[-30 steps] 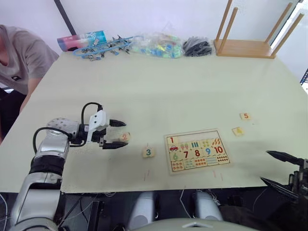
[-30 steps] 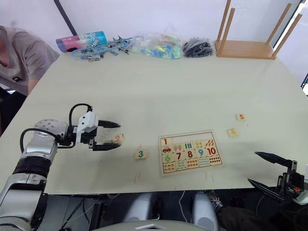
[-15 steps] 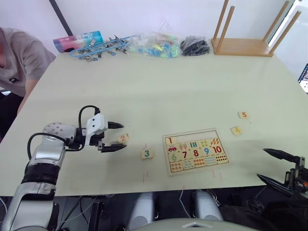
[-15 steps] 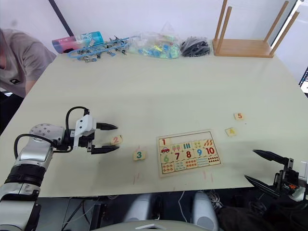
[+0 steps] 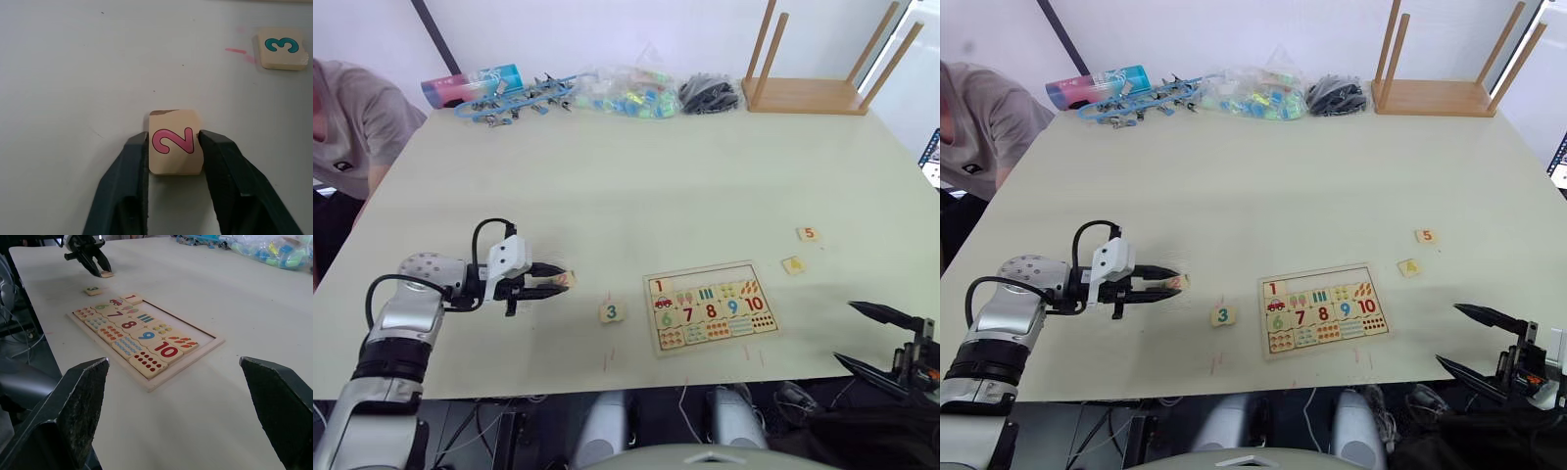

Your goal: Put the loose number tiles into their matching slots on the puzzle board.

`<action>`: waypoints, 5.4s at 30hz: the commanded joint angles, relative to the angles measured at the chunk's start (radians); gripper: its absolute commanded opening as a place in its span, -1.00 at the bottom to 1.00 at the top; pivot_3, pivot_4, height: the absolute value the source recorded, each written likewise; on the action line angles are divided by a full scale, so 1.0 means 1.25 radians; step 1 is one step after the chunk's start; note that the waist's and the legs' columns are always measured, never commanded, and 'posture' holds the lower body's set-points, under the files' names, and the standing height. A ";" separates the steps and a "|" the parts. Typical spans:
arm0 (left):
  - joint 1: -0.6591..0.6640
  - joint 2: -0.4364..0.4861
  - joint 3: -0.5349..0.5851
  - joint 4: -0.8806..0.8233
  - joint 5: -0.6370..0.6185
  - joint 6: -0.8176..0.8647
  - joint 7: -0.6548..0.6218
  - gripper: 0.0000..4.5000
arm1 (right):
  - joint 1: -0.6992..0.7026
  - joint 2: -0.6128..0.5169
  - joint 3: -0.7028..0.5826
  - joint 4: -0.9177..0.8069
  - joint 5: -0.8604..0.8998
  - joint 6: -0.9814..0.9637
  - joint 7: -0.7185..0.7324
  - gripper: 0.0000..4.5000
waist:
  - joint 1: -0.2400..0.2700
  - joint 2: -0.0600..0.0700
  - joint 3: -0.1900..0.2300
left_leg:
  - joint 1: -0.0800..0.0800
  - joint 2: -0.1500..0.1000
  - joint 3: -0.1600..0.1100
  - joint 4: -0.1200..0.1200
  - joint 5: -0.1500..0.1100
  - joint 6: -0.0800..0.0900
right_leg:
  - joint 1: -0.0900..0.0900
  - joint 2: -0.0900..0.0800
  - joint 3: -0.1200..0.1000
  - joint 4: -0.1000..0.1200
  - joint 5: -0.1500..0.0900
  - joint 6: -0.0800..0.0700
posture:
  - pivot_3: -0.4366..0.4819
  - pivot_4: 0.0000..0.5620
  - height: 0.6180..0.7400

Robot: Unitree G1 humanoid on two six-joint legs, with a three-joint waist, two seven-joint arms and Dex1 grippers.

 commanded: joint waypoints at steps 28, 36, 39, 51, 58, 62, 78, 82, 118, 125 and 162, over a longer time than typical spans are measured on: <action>-0.181 -0.135 -0.156 -0.325 -0.024 0.317 0.049 -0.53 | 0.041 0.019 -0.002 -0.111 0.027 0.026 -0.054 1.00 | 0.016 -0.002 0.002 | -0.006 -0.001 0.001 0.008 0.001 0.000 | 0.000 0.007 -0.002 -0.001 0.004 0.006 | -0.05 -0.47 1.00; -0.218 -0.233 -0.278 -0.407 0.050 0.463 0.175 -0.53 | 0.038 0.005 -0.019 -0.098 0.037 0.034 -0.045 1.00 | 0.019 -0.003 0.002 | -0.010 -0.004 -0.001 0.011 0.001 0.001 | 0.000 0.010 0.004 -0.006 0.006 0.011 | -0.05 -0.47 1.00; -0.234 -0.261 -0.306 -0.406 0.079 0.491 0.222 -0.53 | 0.036 0.005 -0.020 -0.096 0.037 0.034 -0.045 1.00 | 0.018 -0.003 0.003 | -0.011 -0.004 -0.003 0.011 0.001 0.001 | 0.001 0.019 0.019 -0.009 0.007 0.013 | -0.05 -0.47 1.00; -0.263 -0.283 -0.388 -0.471 0.145 0.608 0.287 -0.53 | 0.032 0.013 -0.022 -0.082 0.037 0.019 -0.043 1.00 | 0.019 -0.002 0.003 | -0.012 -0.005 -0.020 0.011 0.003 -0.001 | 0.011 0.041 0.066 -0.010 -0.001 0.019 | -0.05 -0.47 1.00; -0.272 -0.290 -0.397 -0.477 0.135 0.630 0.284 -0.53 | 0.027 0.013 -0.019 -0.066 0.034 0.007 -0.039 1.00 | 0.019 -0.002 0.003 | -0.012 -0.005 -0.021 0.010 0.003 0.000 | 0.011 0.051 0.074 -0.009 -0.003 0.016 | -0.05 -0.47 1.00; -0.273 -0.295 -0.406 -0.488 0.133 0.642 0.284 -0.53 | 0.022 0.012 -0.019 -0.053 0.033 0.000 -0.035 1.00 | 0.019 -0.002 0.003 | -0.012 -0.005 -0.021 0.010 0.004 0.000 | 0.011 0.053 0.076 -0.009 -0.003 0.016 | -0.05 -0.47 1.00; -0.295 -0.304 -0.420 -0.467 0.132 0.639 0.276 -0.53 | 0.024 0.021 -0.017 -0.042 0.029 -0.017 -0.033 1.00 | 0.019 -0.001 0.002 | -0.012 -0.005 -0.020 0.009 0.004 0.000 | 0.011 0.053 0.071 -0.008 -0.005 0.012 | -0.05 -0.47 1.00; -0.295 -0.302 -0.423 -0.464 0.134 0.636 0.275 -0.53 | 0.025 0.022 -0.017 -0.041 0.028 -0.021 -0.034 1.00 | 0.019 -0.001 0.002 | -0.013 -0.005 -0.020 0.009 0.004 0.000 | 0.012 0.055 0.071 -0.008 -0.006 0.011 | -0.05 -0.47 1.00; -0.285 -0.307 -0.455 -0.439 0.175 0.602 0.282 -0.53 | 0.024 0.023 -0.014 -0.033 0.022 -0.032 -0.040 1.00 | 0.018 -0.001 0.002 | -0.013 -0.004 -0.020 0.007 0.005 -0.001 | 0.012 0.049 0.069 -0.008 -0.007 0.008 | -0.05 -0.47 1.00; -0.276 -0.305 -0.456 -0.450 0.175 0.600 0.281 -0.53 | 0.026 0.027 -0.012 -0.034 0.019 -0.035 -0.042 1.00 | 0.018 0.000 0.002 | -0.013 -0.004 -0.020 0.007 0.005 -0.001 | 0.012 0.049 0.068 -0.008 -0.007 0.008 | -0.05 -0.47 1.00; -0.281 -0.307 -0.450 -0.439 0.188 0.583 0.295 -0.31 | 0.036 0.023 -0.012 -0.046 0.012 -0.035 -0.051 1.00 | 0.019 0.000 0.001 | -0.013 -0.004 -0.020 0.007 0.006 -0.002 | 0.012 0.050 0.066 -0.008 -0.007 0.008 | -0.05 -0.47 1.00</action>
